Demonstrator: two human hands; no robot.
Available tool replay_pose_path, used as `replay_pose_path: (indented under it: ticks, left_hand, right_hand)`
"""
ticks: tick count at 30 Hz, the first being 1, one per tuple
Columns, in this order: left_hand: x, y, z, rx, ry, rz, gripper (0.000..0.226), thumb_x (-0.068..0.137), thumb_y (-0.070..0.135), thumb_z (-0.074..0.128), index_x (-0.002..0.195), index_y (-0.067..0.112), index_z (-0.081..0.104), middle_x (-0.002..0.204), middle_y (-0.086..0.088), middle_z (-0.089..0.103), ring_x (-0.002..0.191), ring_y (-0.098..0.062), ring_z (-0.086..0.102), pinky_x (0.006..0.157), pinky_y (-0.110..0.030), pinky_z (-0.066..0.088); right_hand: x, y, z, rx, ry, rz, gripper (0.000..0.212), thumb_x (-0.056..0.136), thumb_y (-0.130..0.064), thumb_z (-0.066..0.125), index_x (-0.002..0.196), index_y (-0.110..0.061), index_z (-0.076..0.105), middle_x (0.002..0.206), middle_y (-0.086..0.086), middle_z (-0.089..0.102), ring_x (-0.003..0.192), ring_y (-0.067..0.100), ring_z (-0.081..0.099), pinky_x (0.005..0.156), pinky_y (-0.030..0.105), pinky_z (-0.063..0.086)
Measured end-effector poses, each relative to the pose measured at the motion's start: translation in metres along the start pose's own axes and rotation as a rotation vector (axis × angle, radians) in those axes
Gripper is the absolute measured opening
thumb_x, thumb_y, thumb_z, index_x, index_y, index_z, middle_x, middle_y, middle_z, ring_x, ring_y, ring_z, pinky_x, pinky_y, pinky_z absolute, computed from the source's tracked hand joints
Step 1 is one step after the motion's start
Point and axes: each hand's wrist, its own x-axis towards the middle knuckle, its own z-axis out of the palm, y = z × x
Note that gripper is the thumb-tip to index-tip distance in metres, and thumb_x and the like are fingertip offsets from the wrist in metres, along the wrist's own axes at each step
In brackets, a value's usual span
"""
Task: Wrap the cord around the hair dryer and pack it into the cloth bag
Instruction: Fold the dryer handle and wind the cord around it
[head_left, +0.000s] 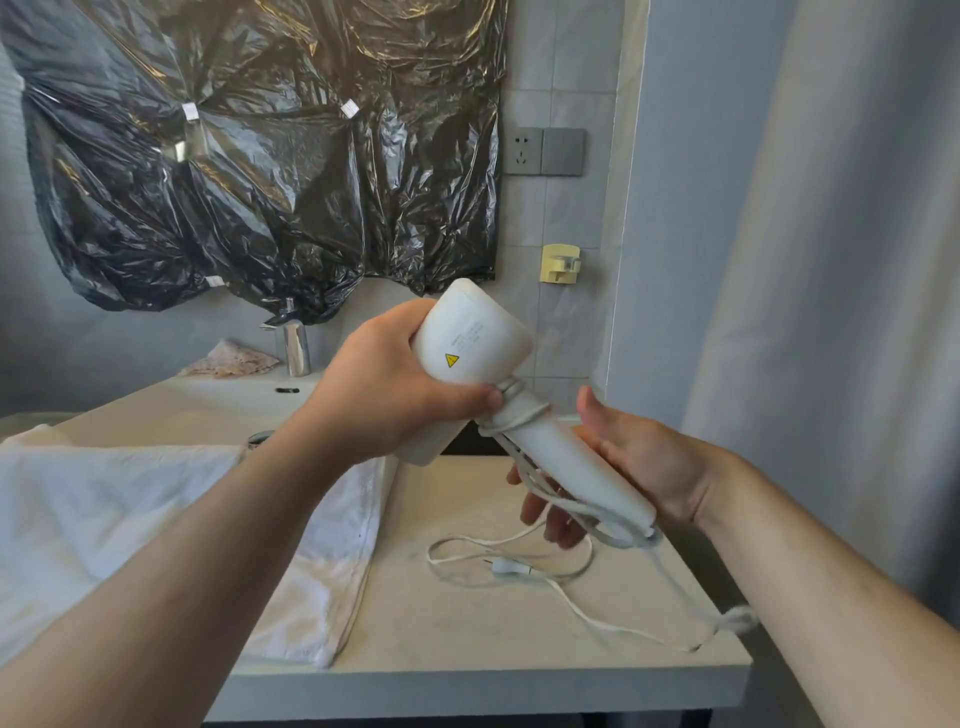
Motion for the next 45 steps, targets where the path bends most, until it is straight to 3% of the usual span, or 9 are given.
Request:
replay_pose_path:
  ticks: [7,13,17,21,24,27,31,39,45]
  left_hand:
    - [0.005,-0.006,-0.010,-0.074,0.010,-0.065,0.066,0.041,0.054,0.084,0.097,0.023,0.068,0.084,0.001,0.071,0.075,-0.018,0.068,0.068,-0.042,0.059]
    - [0.002,-0.006,-0.002,-0.112,0.007,-0.106,0.061,0.042,0.050,0.085,0.095,0.024,0.067,0.084,0.000,0.071,0.076,-0.021,0.069,0.067,-0.042,0.060]
    - [-0.002,-0.008,0.009,-0.298,0.030,-0.210,0.063,0.042,0.046,0.086,0.094,0.016,0.068,0.088,-0.013,0.072,0.073,-0.021,0.068,0.068,-0.048,0.060]
    - [-0.005,-0.008,0.017,-0.377,0.058,-0.246,0.059,0.045,0.042,0.086,0.094,0.013,0.068,0.086,-0.013,0.071,0.071,-0.021,0.067,0.069,-0.050,0.060]
    - [-0.007,-0.010,0.017,-0.354,0.094,-0.256,0.059,0.050,0.039,0.087,0.097,0.011,0.067,0.088,-0.013,0.071,0.071,-0.019,0.066,0.067,-0.048,0.060]
    - [-0.008,-0.012,0.017,-0.345,0.128,-0.271,0.051,0.055,0.035,0.086,0.095,0.010,0.067,0.082,-0.008,0.070,0.068,-0.017,0.065,0.064,-0.044,0.060]
    - [-0.009,-0.014,0.022,-0.307,0.194,-0.265,0.041,0.062,0.029,0.090,0.090,0.011,0.067,0.074,-0.001,0.068,0.063,-0.012,0.063,0.057,-0.034,0.057]
    - [-0.015,-0.023,0.032,-0.068,0.276,-0.270,0.065,0.045,0.065,0.078,0.095,0.029,0.060,0.085,0.007,0.069,0.082,-0.020,0.068,0.074,-0.050,0.059]
    - [-0.019,-0.019,0.030,-0.049,0.218,-0.229,0.066,0.047,0.062,0.079,0.100,0.028,0.058,0.086,0.011,0.066,0.081,-0.012,0.065,0.072,-0.043,0.058]
  right_hand:
    - [-0.018,0.001,-0.002,-0.153,-0.026,0.009,0.105,0.045,-0.051,0.092,0.133,-0.020,0.045,0.119,0.020,0.060,0.095,0.039,0.065,0.078,0.050,0.057]
    - [-0.002,0.038,0.004,0.644,-0.232,-0.251,0.112,0.068,-0.074,0.061,0.149,-0.002,0.029,0.144,0.031,0.033,0.129,0.049,0.034,0.112,0.063,0.013]
    - [0.016,0.048,0.021,0.742,-0.209,-0.311,0.105,0.075,-0.080,0.039,0.144,-0.001,0.038,0.146,0.032,0.037,0.135,0.050,0.027,0.113,0.064,0.010]
    - [0.032,0.041,0.051,0.752,0.041,-0.333,0.049,0.082,-0.043,0.059,0.111,-0.004,0.063,0.101,0.025,0.067,0.099,0.042,0.061,0.103,0.063,0.037]
    - [0.039,0.033,0.058,0.877,0.228,-0.318,0.016,0.077,-0.024,0.069,0.082,-0.012,0.060,0.058,0.000,0.047,0.046,0.013,0.047,0.051,0.027,0.052]
    - [0.044,0.029,0.063,0.513,0.555,-0.195,0.015,0.088,-0.020,0.053,0.075,-0.014,0.055,0.052,-0.005,0.028,0.039,0.008,0.019,0.036,0.020,0.015]
    - [0.044,0.022,0.078,-0.264,0.867,-0.181,0.032,0.094,-0.028,0.049,0.069,-0.016,0.063,0.048,-0.008,0.043,0.048,0.013,0.037,0.050,0.028,0.027]
    - [0.014,0.005,0.087,-1.489,0.995,-0.257,0.017,0.087,-0.025,0.064,0.072,-0.019,0.058,0.073,0.005,0.065,0.066,0.031,0.061,0.051,0.029,0.032]
    - [0.003,0.000,0.048,-1.328,0.876,-0.420,0.023,0.083,-0.030,0.058,0.084,-0.016,0.076,0.111,0.005,0.067,0.099,0.030,0.058,0.086,0.039,0.047]
